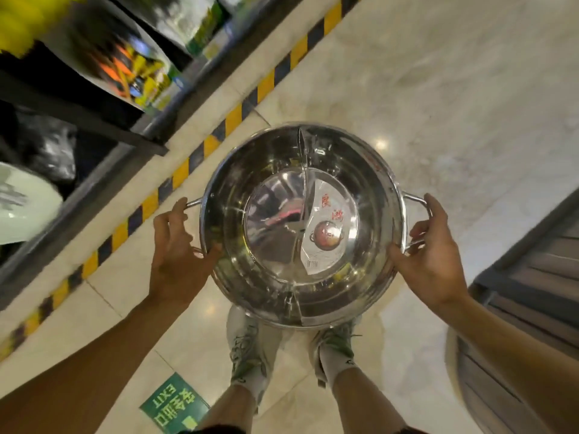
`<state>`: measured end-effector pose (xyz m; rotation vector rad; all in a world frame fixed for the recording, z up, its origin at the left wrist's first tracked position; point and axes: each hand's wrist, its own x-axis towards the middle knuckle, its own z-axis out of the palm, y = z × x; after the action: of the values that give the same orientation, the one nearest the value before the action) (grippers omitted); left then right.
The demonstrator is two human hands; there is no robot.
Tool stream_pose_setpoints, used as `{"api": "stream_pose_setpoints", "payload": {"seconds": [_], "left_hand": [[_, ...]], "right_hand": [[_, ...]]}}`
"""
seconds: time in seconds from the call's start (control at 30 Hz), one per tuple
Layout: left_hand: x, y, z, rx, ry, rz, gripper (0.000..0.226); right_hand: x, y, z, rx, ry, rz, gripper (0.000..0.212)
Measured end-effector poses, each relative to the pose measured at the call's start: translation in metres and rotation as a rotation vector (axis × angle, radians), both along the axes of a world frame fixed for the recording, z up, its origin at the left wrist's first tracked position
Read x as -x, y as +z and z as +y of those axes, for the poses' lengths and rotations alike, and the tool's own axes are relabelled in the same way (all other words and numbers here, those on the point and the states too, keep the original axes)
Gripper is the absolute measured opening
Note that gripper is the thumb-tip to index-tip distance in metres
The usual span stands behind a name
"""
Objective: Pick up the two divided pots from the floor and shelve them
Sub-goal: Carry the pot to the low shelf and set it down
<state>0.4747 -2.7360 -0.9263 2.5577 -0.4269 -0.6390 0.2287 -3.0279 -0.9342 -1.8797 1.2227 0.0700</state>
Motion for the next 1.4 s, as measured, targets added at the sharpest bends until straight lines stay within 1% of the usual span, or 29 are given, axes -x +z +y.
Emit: {"api": "stream_pose_setpoints", "payload": {"seconds": [0.07,0.17,0.3,0.4,0.5,0.6,0.7,0.8,0.93,1.1,1.2,1.4], "left_hand": [[-0.003,0.064,0.002,0.04,0.008,-0.015,0.096],[-0.004,0.168,0.004,0.094,0.102,-0.025,0.093],[0.002,0.301,0.007,0.213,0.105,-0.046,0.093],[0.01,0.384,0.015,0.196,0.114,-0.115,0.091],[0.022,0.437,0.033,0.235,0.151,-0.155,0.093],[0.039,0.464,0.056,0.235,0.168,-0.17,0.095],[0.061,0.476,0.091,0.215,0.244,-0.195,0.098],[0.089,0.486,0.136,0.219,0.323,-0.236,0.099],[0.138,0.494,0.221,0.258,0.463,-0.256,0.097],[0.225,0.504,0.351,0.282,0.711,-0.292,0.101],[0.29,0.513,0.437,0.245,0.824,-0.333,0.102],[0.422,0.537,0.585,0.224,1.099,-0.429,0.099]], "right_hand": [[-0.005,0.067,-0.008,0.009,0.028,0.005,0.102],[-0.009,0.173,-0.021,0.041,0.083,0.004,0.104],[-0.018,0.305,-0.026,0.097,0.13,-0.08,0.101],[-0.022,0.379,-0.023,0.119,0.169,-0.159,0.098],[-0.025,0.421,-0.019,0.133,0.253,-0.229,0.098],[-0.028,0.446,-0.015,0.168,0.353,-0.243,0.1],[-0.032,0.463,0.003,0.187,0.428,-0.254,0.1],[-0.039,0.476,0.037,0.191,0.51,-0.265,0.099],[-0.049,0.484,0.102,0.18,0.683,-0.286,0.099],[-0.058,0.505,0.226,0.187,0.896,-0.327,0.097],[-0.056,0.523,0.318,0.212,1.052,-0.357,0.097],[-0.036,0.555,0.512,0.178,1.343,-0.424,0.101]]}}
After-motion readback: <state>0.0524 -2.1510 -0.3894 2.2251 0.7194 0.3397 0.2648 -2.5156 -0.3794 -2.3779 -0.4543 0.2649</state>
